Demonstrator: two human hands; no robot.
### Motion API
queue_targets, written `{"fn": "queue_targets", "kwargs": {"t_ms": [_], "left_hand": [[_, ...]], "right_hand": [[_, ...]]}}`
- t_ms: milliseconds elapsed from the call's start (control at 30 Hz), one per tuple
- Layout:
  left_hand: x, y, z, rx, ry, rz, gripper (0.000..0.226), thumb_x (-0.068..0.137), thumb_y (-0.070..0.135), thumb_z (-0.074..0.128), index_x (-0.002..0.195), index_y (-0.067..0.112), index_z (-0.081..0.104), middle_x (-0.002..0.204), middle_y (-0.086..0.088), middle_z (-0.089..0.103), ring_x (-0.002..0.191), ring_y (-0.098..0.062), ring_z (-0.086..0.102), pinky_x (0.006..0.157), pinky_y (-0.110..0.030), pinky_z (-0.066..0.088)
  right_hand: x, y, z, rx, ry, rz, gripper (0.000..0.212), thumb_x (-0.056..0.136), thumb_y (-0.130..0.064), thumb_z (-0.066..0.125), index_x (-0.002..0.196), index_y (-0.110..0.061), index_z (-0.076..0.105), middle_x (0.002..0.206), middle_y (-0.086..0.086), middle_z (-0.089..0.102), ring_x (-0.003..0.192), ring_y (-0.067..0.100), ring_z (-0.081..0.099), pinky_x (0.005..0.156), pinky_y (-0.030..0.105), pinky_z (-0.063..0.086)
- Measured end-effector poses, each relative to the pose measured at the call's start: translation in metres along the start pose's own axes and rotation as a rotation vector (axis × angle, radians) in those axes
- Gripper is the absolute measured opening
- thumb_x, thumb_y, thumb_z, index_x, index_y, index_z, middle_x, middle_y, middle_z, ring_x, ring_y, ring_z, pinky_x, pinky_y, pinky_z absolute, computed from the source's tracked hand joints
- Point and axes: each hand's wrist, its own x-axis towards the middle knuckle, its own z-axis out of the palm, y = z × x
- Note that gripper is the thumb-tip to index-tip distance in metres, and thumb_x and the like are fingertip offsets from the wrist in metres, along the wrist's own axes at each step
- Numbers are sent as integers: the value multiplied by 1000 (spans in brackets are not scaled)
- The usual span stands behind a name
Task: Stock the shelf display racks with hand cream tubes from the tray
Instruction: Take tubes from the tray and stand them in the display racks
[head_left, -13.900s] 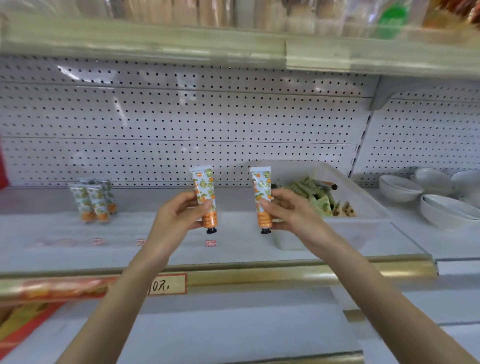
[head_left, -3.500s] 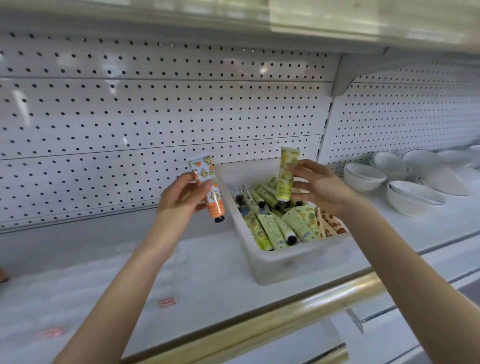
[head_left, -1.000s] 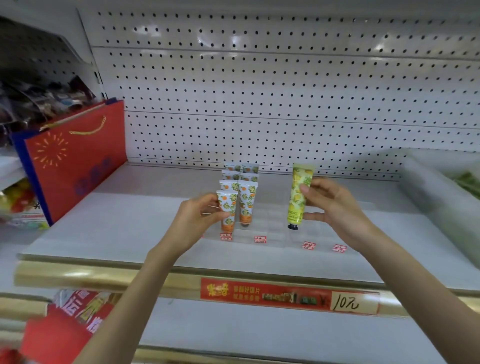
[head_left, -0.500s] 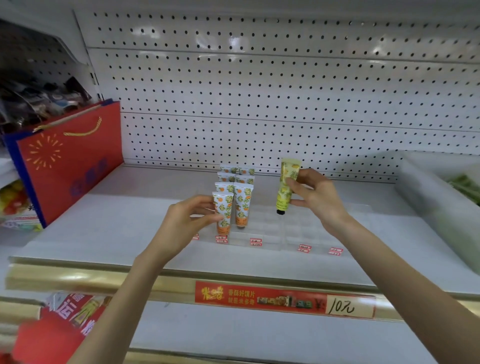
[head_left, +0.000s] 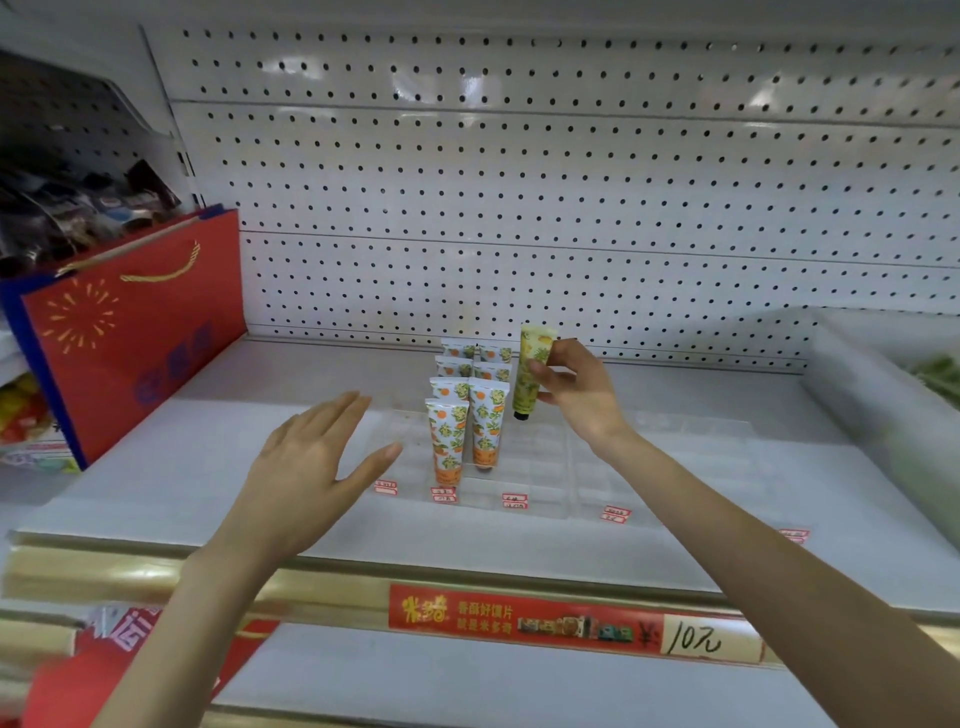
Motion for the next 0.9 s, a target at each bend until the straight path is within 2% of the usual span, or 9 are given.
{"fn": "queue_targets", "kwargs": {"t_ms": [200,300,433,533,767,900], "left_hand": [[0,1,3,-45,-33,-25,97,70,80,12,144,22,33,150,4,33,138,-15,29,111,-32,21],[0,2,2,-59,-32,-31,95,70,79,12,144,22,32,150,4,33,138,-14,29,111,-32,21],[1,2,0,-101,-23,-42,91,72,76,12,143,23,34,149,6,34,137,-13,29,110,-29,21],[1,4,-1,-129,-18,-54,90,73,75,9,143,25,34,149,7,34,137,-12,29,109,-28,21],[1,6,-6,-154,-6,-61,90,73,75,7,143,25,35,149,6,35,136,-12,30,110,-30,21],[4,8,-15,-154,15,-45,91,73,75,6,142,24,35,148,6,35,136,-14,30,109,-32,22]], "right_hand": [[1,12,3,-31,-31,13,9,89,-9,62,88,-17,56,89,-1,61,83,20,60,85,46,54],[1,13,3,-62,-43,-11,14,89,-9,61,86,-22,55,93,3,61,90,24,61,85,44,54],[4,16,0,-127,-56,-44,11,88,-9,63,92,-16,55,97,6,63,95,27,62,85,38,54],[5,18,-2,-131,-62,-43,14,86,-9,65,89,-19,55,99,6,64,97,28,63,88,38,53],[5,12,-7,-178,-73,-63,19,85,-13,67,100,-11,57,98,3,63,92,18,61,83,27,49],[1,1,-16,-156,-36,-85,16,86,-17,66,100,-13,58,99,0,63,93,15,60,84,26,48]]}}
